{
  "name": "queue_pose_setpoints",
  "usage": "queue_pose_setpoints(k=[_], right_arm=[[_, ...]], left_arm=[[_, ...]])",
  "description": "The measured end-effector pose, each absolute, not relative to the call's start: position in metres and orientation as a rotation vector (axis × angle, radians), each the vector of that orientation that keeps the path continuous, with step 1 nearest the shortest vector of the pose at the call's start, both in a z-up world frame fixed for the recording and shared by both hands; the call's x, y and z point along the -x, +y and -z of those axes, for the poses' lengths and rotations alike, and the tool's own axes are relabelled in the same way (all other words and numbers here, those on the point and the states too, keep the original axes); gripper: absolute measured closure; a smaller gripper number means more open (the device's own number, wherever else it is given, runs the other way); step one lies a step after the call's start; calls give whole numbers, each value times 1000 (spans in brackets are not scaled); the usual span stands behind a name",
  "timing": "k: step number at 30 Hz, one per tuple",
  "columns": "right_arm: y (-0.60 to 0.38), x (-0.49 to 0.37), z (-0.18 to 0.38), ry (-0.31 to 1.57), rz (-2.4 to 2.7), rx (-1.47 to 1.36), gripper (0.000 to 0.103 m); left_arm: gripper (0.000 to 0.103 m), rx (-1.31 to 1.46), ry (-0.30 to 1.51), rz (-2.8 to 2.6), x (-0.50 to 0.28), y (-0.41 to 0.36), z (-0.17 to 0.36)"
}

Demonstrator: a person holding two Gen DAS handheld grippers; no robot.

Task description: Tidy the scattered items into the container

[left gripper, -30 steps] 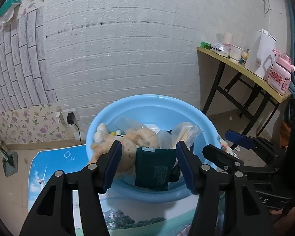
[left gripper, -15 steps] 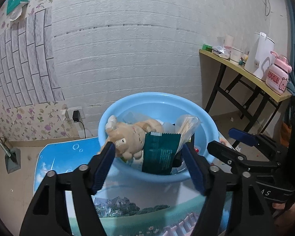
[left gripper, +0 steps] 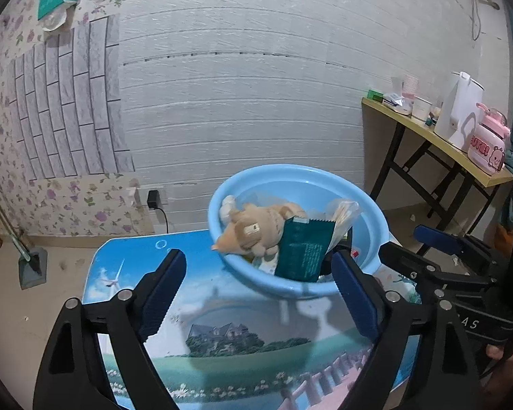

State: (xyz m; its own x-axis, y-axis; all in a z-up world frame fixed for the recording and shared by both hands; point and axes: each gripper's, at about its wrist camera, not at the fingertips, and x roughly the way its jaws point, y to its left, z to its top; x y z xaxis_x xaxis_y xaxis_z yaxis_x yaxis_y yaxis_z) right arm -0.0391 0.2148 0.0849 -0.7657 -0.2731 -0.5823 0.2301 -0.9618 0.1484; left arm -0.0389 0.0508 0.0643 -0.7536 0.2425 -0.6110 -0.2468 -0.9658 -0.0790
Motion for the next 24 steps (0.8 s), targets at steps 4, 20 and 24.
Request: queue_pose_setpoints(k=[4, 20, 24], right_arm=[[205, 34, -88, -77, 2727, -908, 24], [202, 22, -96, -65, 2734, -900, 19], [204, 19, -99, -66, 2743, -894, 19]], left_arm=[[10, 940, 5, -2738, 32, 43, -64], [9, 941, -20, -2774, 18, 32, -66], [6, 939, -8, -2774, 15, 35, -66]])
